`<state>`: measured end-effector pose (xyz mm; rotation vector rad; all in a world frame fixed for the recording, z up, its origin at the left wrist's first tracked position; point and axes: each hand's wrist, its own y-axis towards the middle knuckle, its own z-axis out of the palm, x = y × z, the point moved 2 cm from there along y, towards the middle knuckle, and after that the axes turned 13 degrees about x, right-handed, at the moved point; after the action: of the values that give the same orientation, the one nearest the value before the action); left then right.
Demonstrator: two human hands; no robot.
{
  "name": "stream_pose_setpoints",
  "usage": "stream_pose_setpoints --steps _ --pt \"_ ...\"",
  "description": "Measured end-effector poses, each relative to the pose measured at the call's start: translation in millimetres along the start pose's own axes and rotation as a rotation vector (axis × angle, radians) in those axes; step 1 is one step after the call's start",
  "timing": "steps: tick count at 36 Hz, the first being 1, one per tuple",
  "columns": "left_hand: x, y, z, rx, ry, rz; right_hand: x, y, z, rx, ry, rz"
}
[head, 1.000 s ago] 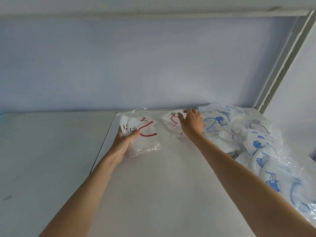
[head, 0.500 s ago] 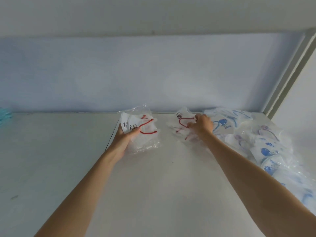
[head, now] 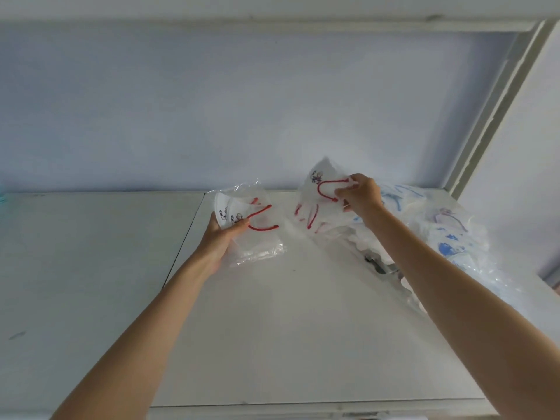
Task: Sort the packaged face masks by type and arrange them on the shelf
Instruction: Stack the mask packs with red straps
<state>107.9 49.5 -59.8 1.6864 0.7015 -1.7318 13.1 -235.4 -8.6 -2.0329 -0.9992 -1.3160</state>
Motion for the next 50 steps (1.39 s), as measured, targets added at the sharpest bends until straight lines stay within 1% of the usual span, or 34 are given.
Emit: stream_pose_setpoints --steps 3,5,8,10,12,14,16,17,18,20,21,23,27,31,34,36,37,38,39,40,41,42,43,45,47,50 --pt "1.0 -5.9 1.2 0.006 -0.003 -0.022 -17.8 -7.6 1.3 0.025 -0.136 0.071" --pt "1.8 -9.0 -0.2 0.027 0.016 -0.026 -27.1 -13.5 1.7 0.013 -0.268 0.061" --pt "8.0 -10.1 -5.1 0.073 0.028 -0.014 -34.5 -21.4 -0.4 -0.095 -0.431 -0.013" --pt "6.4 -12.5 -4.5 0.079 0.034 -0.012 -32.5 -26.0 -3.3 -0.172 -0.419 -0.097" --pt "4.5 -14.6 -4.2 0.078 0.038 -0.016 -24.6 -30.7 -6.9 -0.204 -0.291 -0.180" --pt "2.2 -15.7 -2.8 0.064 0.038 -0.023 -12.1 -36.6 -8.6 -0.155 -0.034 -0.235" --pt "1.2 -14.4 -0.1 0.048 0.024 -0.028 1.0 -44.1 -7.3 -0.030 0.300 -0.259" --pt "1.7 -13.5 1.3 0.041 0.016 -0.024 7.0 -48.5 -5.3 0.054 0.423 -0.270" --pt "2.4 -12.5 3.2 0.034 0.002 -0.022 12.1 -52.8 -2.3 0.143 0.493 -0.276" --pt "1.5 -12.7 6.7 0.020 -0.025 -0.032 17.3 -59.8 5.6 0.299 0.499 -0.256" --pt "0.8 -13.3 7.8 0.017 -0.033 -0.039 17.4 -62.1 9.7 0.351 0.460 -0.237" --pt "-0.3 -13.8 10.2 0.024 -0.046 -0.061 15.5 -64.8 18.2 0.397 0.343 -0.206" --pt "-1.8 -14.6 14.4 0.037 -0.048 -0.087 13.2 -68.4 35.5 0.407 0.133 -0.169" --pt "-2.5 -14.2 19.1 0.063 -0.047 -0.073 15.8 -68.6 52.8 0.400 -0.086 -0.225" --pt "-2.4 -14.9 18.6 0.074 -0.026 -0.073 18.9 -70.3 63.1 0.402 -0.110 -0.267" --pt "-1.3 -15.2 14.4 0.053 -0.015 -0.077 18.7 -67.9 63.3 0.400 -0.053 -0.248" --pt "-1.2 -15.8 11.8 0.034 -0.011 -0.079 17.5 -65.0 60.6 0.364 -0.006 -0.228" --pt "-1.7 -17.1 9.0 0.015 -0.006 -0.082 14.0 -59.7 56.2 0.290 0.021 -0.203" --pt "-1.8 -18.0 5.8 -0.008 -0.011 -0.085 10.1 -54.3 49.9 0.188 -0.010 -0.178" --pt "-1.0 -18.6 1.8 -0.026 -0.018 -0.087 5.3 -49.1 41.9 0.081 -0.115 -0.148" --pt "-0.8 -19.4 -2.0 -0.039 -0.025 -0.088 -0.9 -44.7 33.6 -0.002 -0.275 -0.102" --pt "-0.5 -20.2 -5.4 -0.048 -0.026 -0.087 -8.5 -40.7 26.2 -0.047 -0.461 -0.044" --pt "-0.3 -21.1 -8.6 -0.057 -0.025 -0.083 -16.7 -36.9 20.9 -0.041 -0.639 0.018" --pt "1.4 -20.9 -15.3 -0.080 -0.025 -0.082 -29.8 -31.8 17.7 0.053 -0.901 0.136" --pt "2.3 -20.1 -19.4 -0.091 -0.018 -0.084 -38.4 -29.1 20.6 0.121 -1.012 0.202" --pt "3.5 -17.3 -20.5 -0.091 0.003 -0.086 -43.1 -24.7 25.9 0.140 -1.034 0.198"
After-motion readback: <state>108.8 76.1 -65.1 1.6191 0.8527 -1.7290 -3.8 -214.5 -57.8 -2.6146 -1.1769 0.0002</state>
